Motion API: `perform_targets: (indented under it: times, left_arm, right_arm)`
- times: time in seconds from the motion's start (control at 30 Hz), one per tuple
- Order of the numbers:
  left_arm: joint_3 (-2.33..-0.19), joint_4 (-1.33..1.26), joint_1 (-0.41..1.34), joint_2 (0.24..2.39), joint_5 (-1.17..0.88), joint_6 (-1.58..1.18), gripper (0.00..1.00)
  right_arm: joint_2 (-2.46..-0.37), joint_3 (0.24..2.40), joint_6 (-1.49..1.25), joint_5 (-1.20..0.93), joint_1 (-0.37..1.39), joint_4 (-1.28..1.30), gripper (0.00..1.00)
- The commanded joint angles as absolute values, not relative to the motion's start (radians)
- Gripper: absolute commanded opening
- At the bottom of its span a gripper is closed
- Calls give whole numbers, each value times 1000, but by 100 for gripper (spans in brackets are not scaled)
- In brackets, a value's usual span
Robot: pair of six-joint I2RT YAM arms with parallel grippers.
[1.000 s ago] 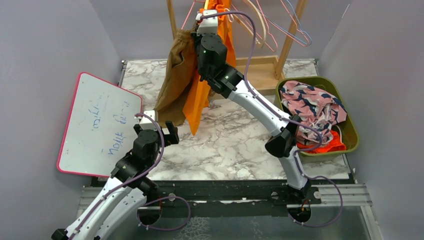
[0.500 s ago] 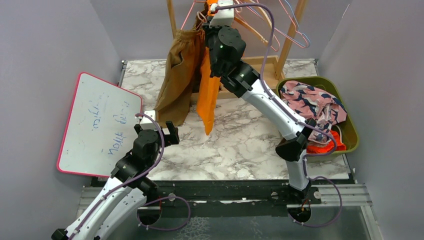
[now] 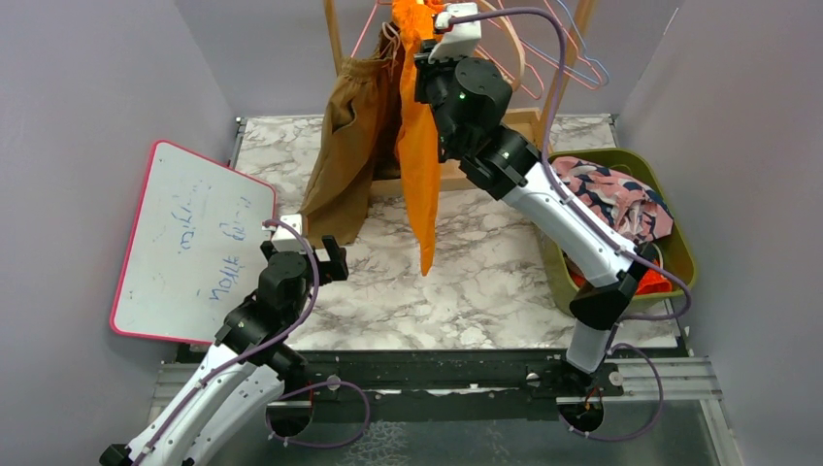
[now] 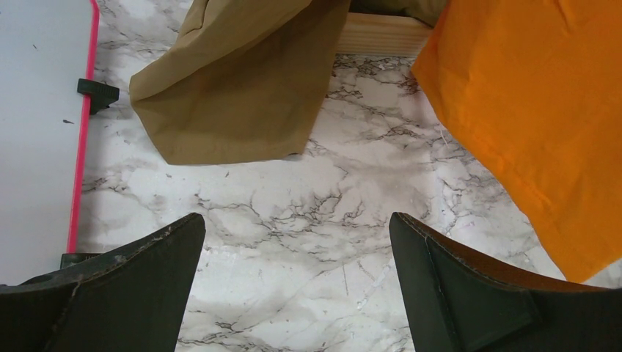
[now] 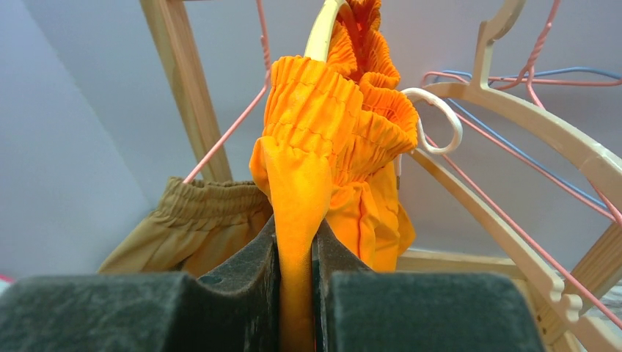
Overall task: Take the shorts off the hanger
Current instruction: Pick up the hanger from the clothes rod.
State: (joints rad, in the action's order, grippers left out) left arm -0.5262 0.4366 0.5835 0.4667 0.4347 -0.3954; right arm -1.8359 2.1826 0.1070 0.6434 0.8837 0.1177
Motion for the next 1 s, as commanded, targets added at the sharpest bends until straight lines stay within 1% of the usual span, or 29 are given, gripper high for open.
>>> perform_targets:
  times: [0.0,0.17,0.33,0.47,0.6,0.7,0.77,0.83,0.97]
  left_arm:
    - [-540,425,579,459,416,-390,99]
    - [-540,424,579,456,413,-390,99]
    - [-540,424,579,449,422,-389,99]
    - [-540,424,578,442,426,-388,99]
    - [-539,424,579,431,430,-389,99]
    - [-542,424,578,421,425,-391,99]
    - [-544,423,578,415,420,-391,99]
    - [-548,421,578,412,407,-390,99]
    - [-552,395,578,405,333,-367,99]
  right_arm:
    - [-1723,2145,27,533,884,101,1]
    - [-1639,2043,-41,486,884,178,1]
    - [-1488,1838,-104,420,884,214,1]
    - [-1346,1646,-157,374,883,256,1]
    - [-1173,1384,-193,261,884,271,1]
    - [-1042,1193,-235,221,884,288,1]
    - [-967,1048,-242,152,883,288,1]
    - [-911,942,-247,30,884,291,1]
    - [-859,758,-287,-204,884,241,1]
